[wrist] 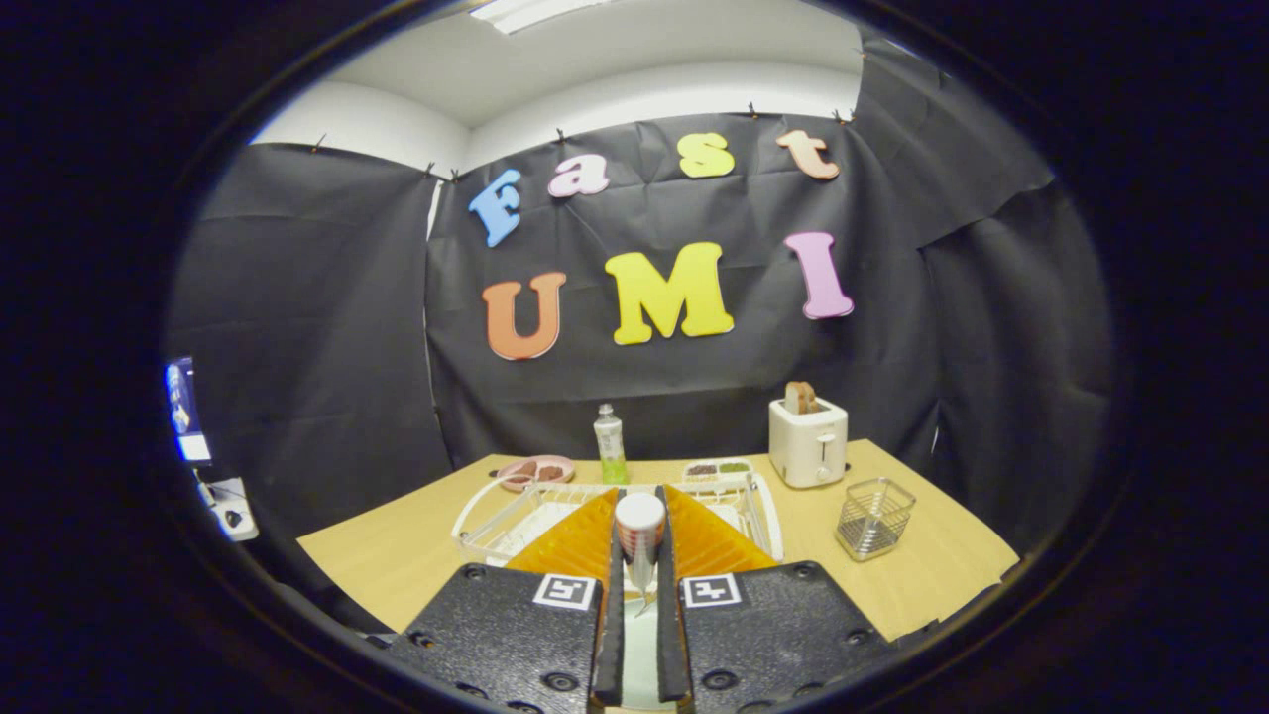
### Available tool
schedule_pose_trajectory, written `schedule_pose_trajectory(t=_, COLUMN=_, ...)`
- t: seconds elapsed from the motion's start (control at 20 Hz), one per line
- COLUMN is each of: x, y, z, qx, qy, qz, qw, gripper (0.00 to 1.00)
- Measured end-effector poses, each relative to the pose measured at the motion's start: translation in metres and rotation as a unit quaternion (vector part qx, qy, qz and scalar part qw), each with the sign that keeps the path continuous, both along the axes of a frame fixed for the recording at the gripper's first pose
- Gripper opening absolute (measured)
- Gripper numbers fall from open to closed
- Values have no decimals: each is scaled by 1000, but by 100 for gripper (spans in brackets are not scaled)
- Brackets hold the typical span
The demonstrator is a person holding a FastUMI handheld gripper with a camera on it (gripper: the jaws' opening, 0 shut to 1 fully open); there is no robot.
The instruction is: Take the plate from the dish rack, then take the spoon from the basket and place it into the plate.
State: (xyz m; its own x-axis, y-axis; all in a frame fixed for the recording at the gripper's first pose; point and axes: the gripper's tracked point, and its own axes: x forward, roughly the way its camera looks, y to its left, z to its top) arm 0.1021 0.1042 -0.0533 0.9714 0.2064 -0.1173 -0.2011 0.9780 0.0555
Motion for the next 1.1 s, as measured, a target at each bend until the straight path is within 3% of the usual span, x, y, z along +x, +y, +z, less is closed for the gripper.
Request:
schedule_pose_trajectory(t=0.35, x=22, y=25, z=-77, qx=-6, qy=101, qz=12, qw=995, gripper=19)
schedule_pose_trajectory(t=0.7, x=37, y=5, z=-84, qx=-8, qy=118, qz=-4, qw=993, gripper=23)
schedule_pose_trajectory(t=0.8, x=39, y=-12, z=-71, qx=-17, qy=95, qz=-32, qw=995, gripper=36)
schedule_pose_trajectory(t=1.05, x=23, y=-43, z=-28, qx=-43, qy=16, qz=-74, qw=996, gripper=100)
schedule_pose_trajectory(t=1.1, x=17, y=-46, z=-21, qx=-46, qy=7, qz=-79, qw=996, gripper=100)
